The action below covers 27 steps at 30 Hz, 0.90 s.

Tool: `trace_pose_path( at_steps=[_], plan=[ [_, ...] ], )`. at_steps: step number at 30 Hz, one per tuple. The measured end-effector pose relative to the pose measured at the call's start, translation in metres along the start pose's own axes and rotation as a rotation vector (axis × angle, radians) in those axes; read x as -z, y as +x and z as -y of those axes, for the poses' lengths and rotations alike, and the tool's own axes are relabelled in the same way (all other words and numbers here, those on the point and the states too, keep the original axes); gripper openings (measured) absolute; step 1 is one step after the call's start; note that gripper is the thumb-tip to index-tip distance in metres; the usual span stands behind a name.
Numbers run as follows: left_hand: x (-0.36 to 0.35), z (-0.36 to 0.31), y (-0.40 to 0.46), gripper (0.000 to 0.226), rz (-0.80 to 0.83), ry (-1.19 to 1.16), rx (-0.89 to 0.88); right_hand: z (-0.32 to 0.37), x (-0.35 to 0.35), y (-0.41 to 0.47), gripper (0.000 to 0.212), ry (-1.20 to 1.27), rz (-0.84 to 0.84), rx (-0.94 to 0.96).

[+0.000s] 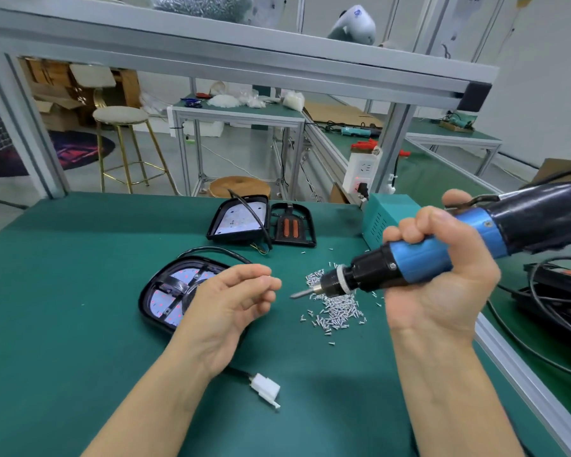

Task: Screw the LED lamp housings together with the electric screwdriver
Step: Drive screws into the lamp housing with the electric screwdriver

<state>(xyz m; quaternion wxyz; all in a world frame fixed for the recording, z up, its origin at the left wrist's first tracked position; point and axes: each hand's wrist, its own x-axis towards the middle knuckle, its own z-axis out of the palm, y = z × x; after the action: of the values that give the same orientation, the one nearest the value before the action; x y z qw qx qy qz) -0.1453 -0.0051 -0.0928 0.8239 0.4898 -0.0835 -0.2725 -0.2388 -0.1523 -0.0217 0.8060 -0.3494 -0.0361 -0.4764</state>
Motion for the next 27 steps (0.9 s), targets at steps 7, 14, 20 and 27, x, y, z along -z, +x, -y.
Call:
trace_pose_path(
  at_steps=[7,14,20,27],
  plan=[
    [0.015,-0.008,-0.024,0.01,0.026,-0.224,0.096,-0.011,-0.03,-0.007,0.022,0.106,0.028,-0.034],
    [0.013,-0.006,-0.033,0.009,0.025,-0.322,0.13,-0.015,-0.04,-0.011,0.022,0.12,0.051,-0.049],
    [0.014,-0.005,-0.035,0.008,0.03,-0.331,0.128,-0.016,-0.041,-0.013,0.021,0.117,0.076,-0.054],
    [0.02,-0.005,-0.035,0.008,-0.006,-0.312,0.057,-0.025,-0.046,-0.014,0.02,0.13,0.106,-0.076]
  ],
)
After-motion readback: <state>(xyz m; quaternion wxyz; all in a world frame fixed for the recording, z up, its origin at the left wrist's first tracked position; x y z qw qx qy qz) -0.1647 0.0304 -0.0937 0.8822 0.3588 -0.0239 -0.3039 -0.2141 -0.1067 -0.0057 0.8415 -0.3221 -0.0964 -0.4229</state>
